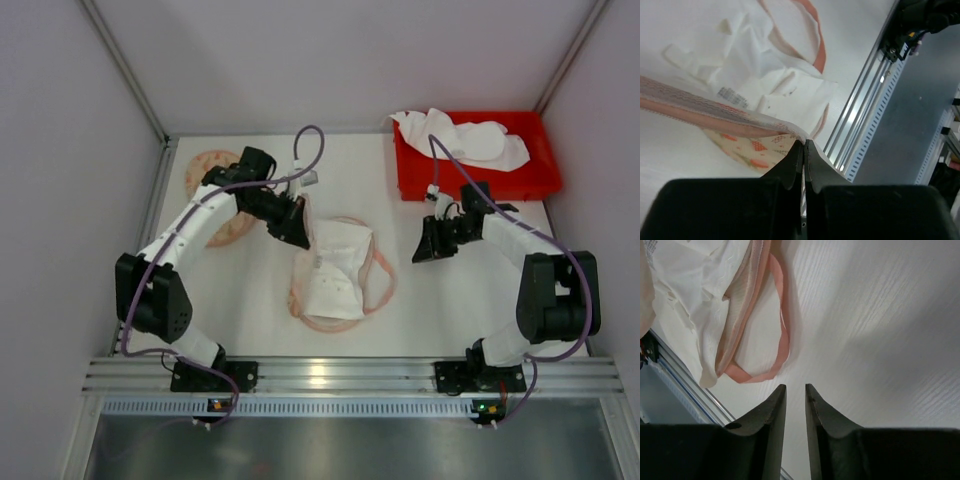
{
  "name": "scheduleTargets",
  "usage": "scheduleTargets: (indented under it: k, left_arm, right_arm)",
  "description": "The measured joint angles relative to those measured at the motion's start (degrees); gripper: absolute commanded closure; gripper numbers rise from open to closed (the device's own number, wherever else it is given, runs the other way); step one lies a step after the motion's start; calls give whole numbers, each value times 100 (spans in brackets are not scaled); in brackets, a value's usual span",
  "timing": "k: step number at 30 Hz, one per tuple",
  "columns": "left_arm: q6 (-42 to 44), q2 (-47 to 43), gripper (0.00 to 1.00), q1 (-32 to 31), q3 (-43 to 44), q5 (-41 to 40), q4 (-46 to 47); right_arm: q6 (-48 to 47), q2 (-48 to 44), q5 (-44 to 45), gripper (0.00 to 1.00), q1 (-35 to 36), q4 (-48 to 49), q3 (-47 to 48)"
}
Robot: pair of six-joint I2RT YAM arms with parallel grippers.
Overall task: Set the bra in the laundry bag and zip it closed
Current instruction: Close the laundry bag at the center of the board.
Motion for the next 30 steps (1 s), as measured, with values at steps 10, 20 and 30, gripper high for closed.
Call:
scheduleTargets:
  k: [10,20,30]
  left_arm:
    - [-1346,1172,100,-1604,90,66,1027]
    - [-2610,2496,96,-2691,81,-975,2544]
    - [-2959,2734,62,-2750,-81,-1259,3036]
  right_arm:
    - [-42,-15,2,86,-4,-68,-111]
    - [-24,-2,48,83,-37,-31,-160]
    - [125,-173,-256,71,-337,7,-188]
